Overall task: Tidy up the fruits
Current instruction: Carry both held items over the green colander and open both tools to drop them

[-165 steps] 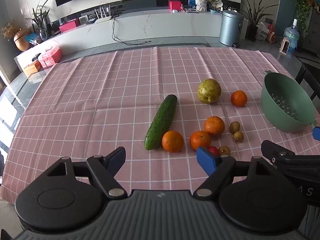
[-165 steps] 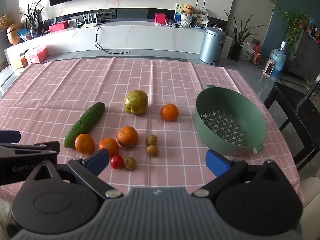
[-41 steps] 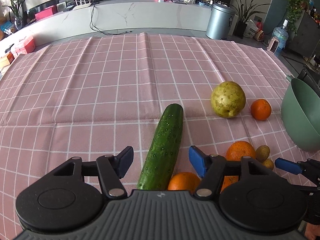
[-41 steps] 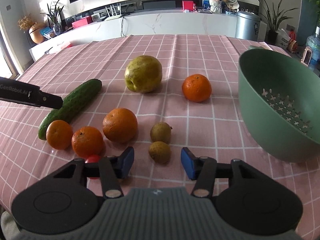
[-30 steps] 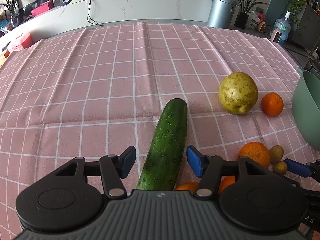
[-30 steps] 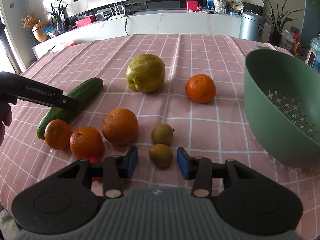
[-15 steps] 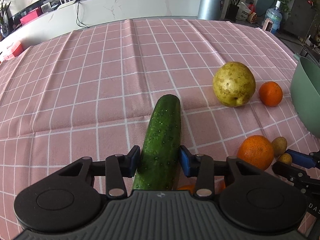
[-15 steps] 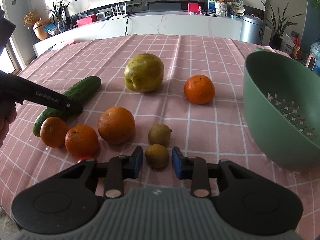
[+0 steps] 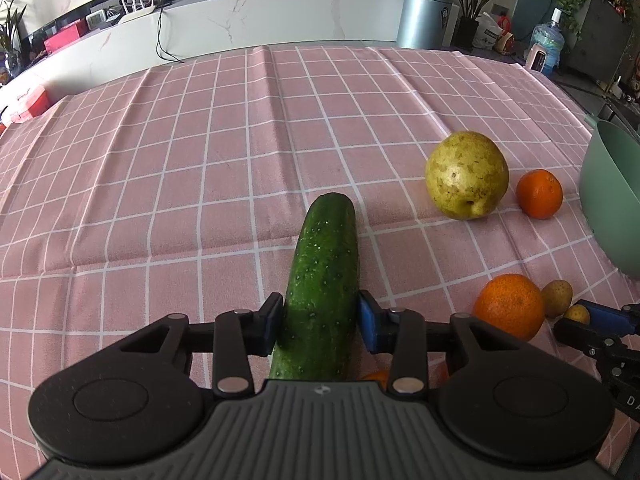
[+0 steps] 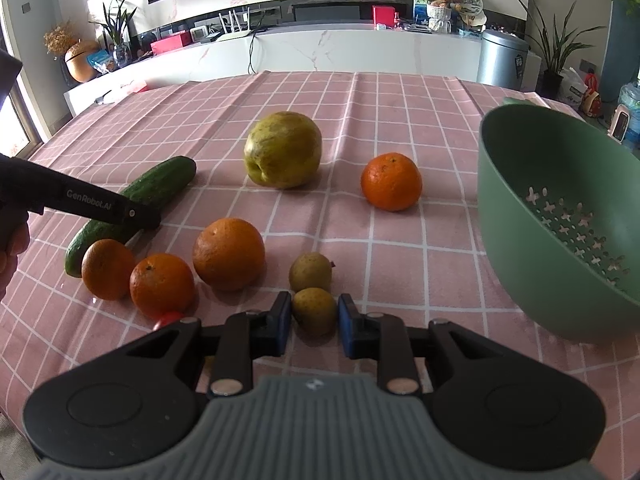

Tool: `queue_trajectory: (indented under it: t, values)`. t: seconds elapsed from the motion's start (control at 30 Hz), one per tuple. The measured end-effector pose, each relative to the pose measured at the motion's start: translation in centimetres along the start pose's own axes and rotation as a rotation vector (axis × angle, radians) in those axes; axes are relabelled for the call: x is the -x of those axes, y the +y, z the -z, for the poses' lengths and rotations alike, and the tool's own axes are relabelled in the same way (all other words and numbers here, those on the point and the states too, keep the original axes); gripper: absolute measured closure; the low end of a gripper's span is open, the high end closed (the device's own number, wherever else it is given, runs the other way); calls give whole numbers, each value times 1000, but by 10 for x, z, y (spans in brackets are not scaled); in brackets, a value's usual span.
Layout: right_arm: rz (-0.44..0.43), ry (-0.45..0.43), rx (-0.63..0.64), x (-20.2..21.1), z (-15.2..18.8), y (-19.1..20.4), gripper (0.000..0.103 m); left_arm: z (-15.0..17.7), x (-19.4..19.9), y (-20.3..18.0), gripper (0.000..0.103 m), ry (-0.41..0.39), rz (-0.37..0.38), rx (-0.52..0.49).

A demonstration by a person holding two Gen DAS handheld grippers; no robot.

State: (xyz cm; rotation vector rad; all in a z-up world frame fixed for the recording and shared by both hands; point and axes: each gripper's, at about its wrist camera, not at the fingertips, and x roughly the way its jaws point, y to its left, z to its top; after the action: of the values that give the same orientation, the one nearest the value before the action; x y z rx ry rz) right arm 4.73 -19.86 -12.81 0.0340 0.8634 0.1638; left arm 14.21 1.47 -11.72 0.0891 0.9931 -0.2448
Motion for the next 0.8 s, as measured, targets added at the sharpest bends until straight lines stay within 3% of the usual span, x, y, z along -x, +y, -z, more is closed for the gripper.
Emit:
queue_trajectory:
  t: [0.43,0.8]
  values:
    - [5,-18,-6,23,-6,-1,82,-9,33,-12,59,-46,12,-26]
    - [15,-69,-36,63,-10,-21,82,-17,69,-62,58,-96,47,-108]
